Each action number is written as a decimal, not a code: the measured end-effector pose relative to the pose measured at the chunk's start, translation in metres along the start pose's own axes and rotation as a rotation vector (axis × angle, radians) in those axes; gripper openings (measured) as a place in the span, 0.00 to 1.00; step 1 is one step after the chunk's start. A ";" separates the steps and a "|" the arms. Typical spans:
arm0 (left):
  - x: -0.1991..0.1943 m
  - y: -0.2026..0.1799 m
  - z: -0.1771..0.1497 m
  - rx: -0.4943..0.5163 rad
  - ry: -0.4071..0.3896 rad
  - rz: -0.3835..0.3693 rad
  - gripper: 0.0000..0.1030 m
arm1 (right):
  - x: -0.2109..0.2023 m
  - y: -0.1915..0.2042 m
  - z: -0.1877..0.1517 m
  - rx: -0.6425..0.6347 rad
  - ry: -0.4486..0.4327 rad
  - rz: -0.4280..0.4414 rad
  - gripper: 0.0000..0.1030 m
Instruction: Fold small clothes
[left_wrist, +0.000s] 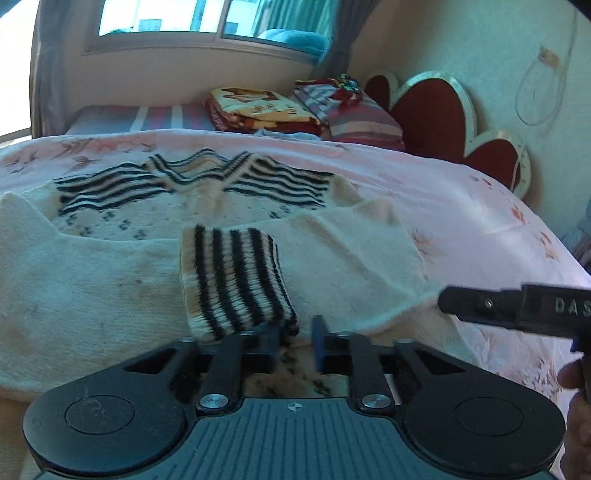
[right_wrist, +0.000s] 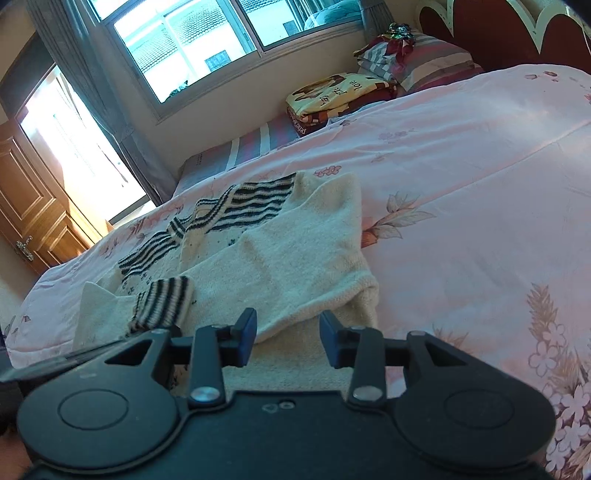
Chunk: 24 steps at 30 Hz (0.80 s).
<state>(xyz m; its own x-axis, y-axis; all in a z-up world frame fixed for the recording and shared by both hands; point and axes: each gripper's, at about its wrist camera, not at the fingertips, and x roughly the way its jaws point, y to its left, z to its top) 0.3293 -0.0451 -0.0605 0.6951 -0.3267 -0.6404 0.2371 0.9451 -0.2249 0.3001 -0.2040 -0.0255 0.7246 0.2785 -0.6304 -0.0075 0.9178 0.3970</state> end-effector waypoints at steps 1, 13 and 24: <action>-0.006 -0.008 -0.006 0.010 -0.040 -0.021 0.80 | 0.000 -0.001 0.001 0.005 -0.002 0.002 0.39; -0.129 0.076 -0.071 -0.084 -0.155 0.307 0.62 | 0.035 0.069 -0.009 -0.277 0.086 0.151 0.49; -0.116 0.143 -0.066 -0.114 -0.133 0.408 0.46 | 0.057 0.094 -0.003 -0.257 0.006 0.007 0.15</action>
<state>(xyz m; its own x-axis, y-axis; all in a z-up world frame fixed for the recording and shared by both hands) 0.2380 0.1278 -0.0666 0.7993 0.0839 -0.5950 -0.1463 0.9876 -0.0573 0.3386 -0.1010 -0.0262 0.7198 0.2860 -0.6325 -0.1882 0.9575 0.2188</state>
